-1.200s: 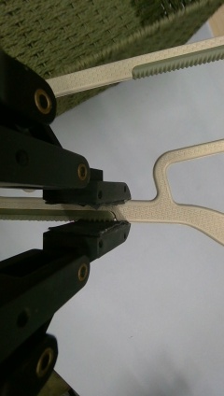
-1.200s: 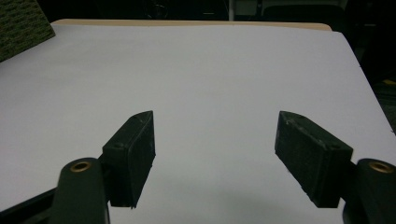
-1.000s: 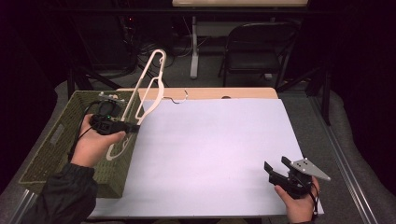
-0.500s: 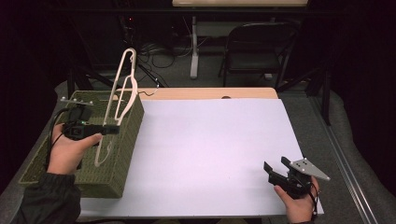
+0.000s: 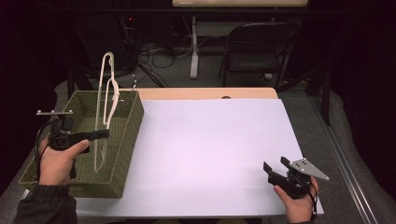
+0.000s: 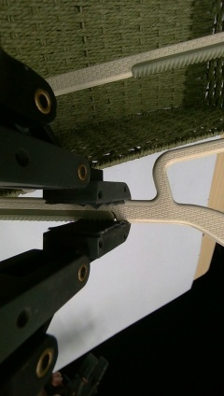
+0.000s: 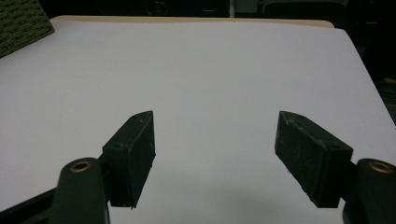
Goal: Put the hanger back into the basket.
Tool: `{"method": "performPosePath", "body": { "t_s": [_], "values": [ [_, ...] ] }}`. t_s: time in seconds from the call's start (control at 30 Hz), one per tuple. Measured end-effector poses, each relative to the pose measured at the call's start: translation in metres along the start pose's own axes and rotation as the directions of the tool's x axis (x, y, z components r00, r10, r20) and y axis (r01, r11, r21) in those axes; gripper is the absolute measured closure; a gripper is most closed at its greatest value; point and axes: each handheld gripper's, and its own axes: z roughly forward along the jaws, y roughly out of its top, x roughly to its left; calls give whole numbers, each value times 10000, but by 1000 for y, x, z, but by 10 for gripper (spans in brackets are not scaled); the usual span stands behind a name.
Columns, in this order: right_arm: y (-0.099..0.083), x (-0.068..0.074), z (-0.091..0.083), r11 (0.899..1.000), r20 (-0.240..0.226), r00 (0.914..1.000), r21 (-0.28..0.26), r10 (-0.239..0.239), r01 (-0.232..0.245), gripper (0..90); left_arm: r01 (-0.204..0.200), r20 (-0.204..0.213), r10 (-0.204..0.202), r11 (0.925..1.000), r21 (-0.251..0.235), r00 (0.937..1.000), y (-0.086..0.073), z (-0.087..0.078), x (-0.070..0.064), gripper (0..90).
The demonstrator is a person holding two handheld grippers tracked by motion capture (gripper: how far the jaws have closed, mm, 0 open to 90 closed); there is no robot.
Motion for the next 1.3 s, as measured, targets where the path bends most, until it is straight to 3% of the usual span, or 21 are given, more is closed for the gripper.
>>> {"method": "performPosePath", "body": {
  "t_s": [0.2, 0.4, 0.53, 0.8, 0.83, 0.87, 0.9, 0.97, 1.03, 1.13, 1.23, 1.3],
  "values": [
    [0, 0, 0, 10000, -18, 10000, -13, 3, -3, 287, 681, 367, -661, 9961, -554, 9971, -11, -3, 12, 804],
    [0, 0, 0, 10000, -15, 10000, -39, 10, -10, 287, 1316, 643, -1255, 9861, -1014, 9900, -23, -3, 22, 803],
    [0, 1, 0, 10000, 0, 10000, 20, -43, 43, 287, 2055, 1142, -1897, 9674, -1477, 9752, -32, 1, 31, 804],
    [0, 0, 1, 10000, -43, 10000, 47, -24, 24, 287, 2953, 1536, -2696, 9380, -1815, 9507, -42, 7, 42, 803],
    [0, 0, 1, 10000, -36, 10000, 58, -26, 26, 287, 3191, 1681, -2901, 9298, -1836, 9421, -44, 8, 44, 803],
    [0, 0, 1, 10000, -23, 10000, 10, -19, 19, 287, 3298, 1773, -2993, 9269, -1794, 9376, -45, 9, 45, 803],
    [0, 0, 1, 10000, -18, 10000, -1, -26, 26, 287, 3463, 1791, -3144, 9187, -1897, 9322, -47, 10, 46, 803],
    [0, 0, 1, 10000, -29, 10000, -4, -18, 18, 287, 3544, 1854, -3220, 9172, -1819, 9284, -50, 12, 47, 803],
    [0, 0, 0, 10000, -49, 10000, 33, -18, 19, 287, 3773, 2002, -3425, 9095, -1744, 9180, -55, 14, 51, 803],
    [0, 0, 1, 10000, -67, 10000, 51, -2, 2, 287, 3945, 1975, -3602, 9018, -1766, 9117, -59, 14, 54, 802],
    [0, 0, 1, 10000, -69, 10000, 32, -10, 10, 287, 4001, 1866, -3685, 8992, -1773, 9107, -62, 12, 57, 802],
    [0, 0, 1, 10000, -62, 10000, 32, -11, 11, 287, 4136, 1918, -3801, 8918, -1835, 9048, -65, 10, 60, 802]
  ]
}}
